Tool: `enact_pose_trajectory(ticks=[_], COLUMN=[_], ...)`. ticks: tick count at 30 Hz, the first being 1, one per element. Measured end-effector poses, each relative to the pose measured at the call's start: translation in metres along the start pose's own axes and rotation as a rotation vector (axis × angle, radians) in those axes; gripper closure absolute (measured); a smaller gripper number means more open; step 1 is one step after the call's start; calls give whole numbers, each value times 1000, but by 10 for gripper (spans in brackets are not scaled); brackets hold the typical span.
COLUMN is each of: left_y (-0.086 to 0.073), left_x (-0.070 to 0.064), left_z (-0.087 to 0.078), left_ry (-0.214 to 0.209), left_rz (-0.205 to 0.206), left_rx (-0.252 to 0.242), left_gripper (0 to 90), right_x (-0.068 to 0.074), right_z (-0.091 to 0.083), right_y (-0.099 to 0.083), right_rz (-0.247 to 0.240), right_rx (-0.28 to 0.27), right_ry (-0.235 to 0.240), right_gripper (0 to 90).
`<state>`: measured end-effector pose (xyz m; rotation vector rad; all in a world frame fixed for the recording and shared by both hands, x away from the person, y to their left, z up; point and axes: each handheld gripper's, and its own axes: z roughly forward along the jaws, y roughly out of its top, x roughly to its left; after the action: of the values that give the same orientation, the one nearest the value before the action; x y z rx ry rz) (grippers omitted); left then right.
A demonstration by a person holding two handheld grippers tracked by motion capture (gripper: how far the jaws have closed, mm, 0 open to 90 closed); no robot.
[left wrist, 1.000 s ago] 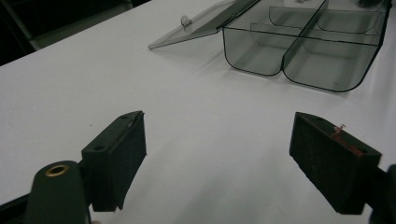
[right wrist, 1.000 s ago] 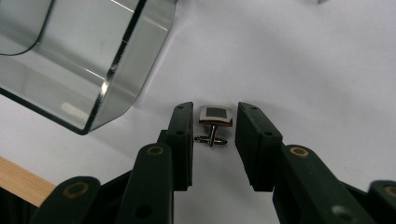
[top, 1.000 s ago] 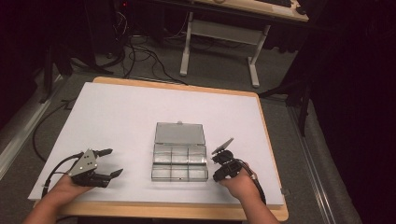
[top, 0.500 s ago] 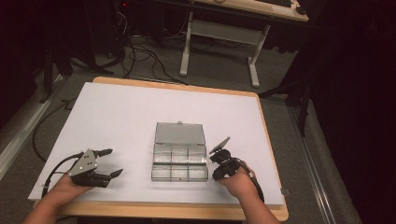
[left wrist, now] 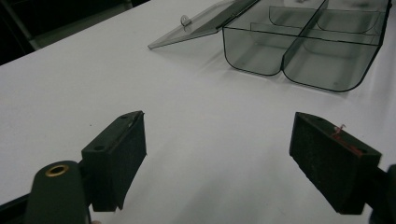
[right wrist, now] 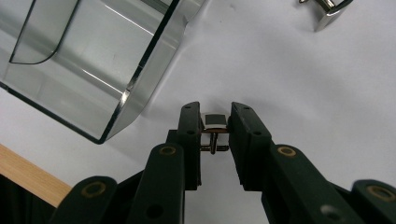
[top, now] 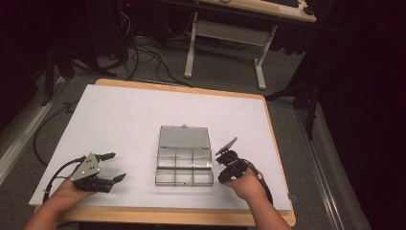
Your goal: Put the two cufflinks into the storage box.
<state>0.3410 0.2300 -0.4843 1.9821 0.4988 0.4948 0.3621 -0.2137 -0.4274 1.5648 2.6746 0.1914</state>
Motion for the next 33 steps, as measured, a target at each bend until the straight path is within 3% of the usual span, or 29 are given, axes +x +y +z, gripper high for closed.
enact_pose_trajectory(ticks=[4,5,16,17,19,33], left_y=[0,0,0,0,0,0], left_x=[-1,0,0,-1,0,0], left_z=[0,0,1,0,0,0], left_ry=[0,-1,2,0,1,-4], left_rz=[2,1,1,3,2,-3], left_rx=[-1,-2,2,4,3,1], left_gripper=[192,192,192,192,192,192], right_x=[2,0,5,7,7,34], right_z=[-6,-7,-31,-33,-36,-50], right_y=[1,2,5,6,8,29], right_rz=[10,-15,-38,-10,-47,-119], right_rx=[8,0,-13,-6,-18,-28], right_ry=[0,-2,-8,-8,-9,-16], right_gripper=[753,753,753,754,754,753])
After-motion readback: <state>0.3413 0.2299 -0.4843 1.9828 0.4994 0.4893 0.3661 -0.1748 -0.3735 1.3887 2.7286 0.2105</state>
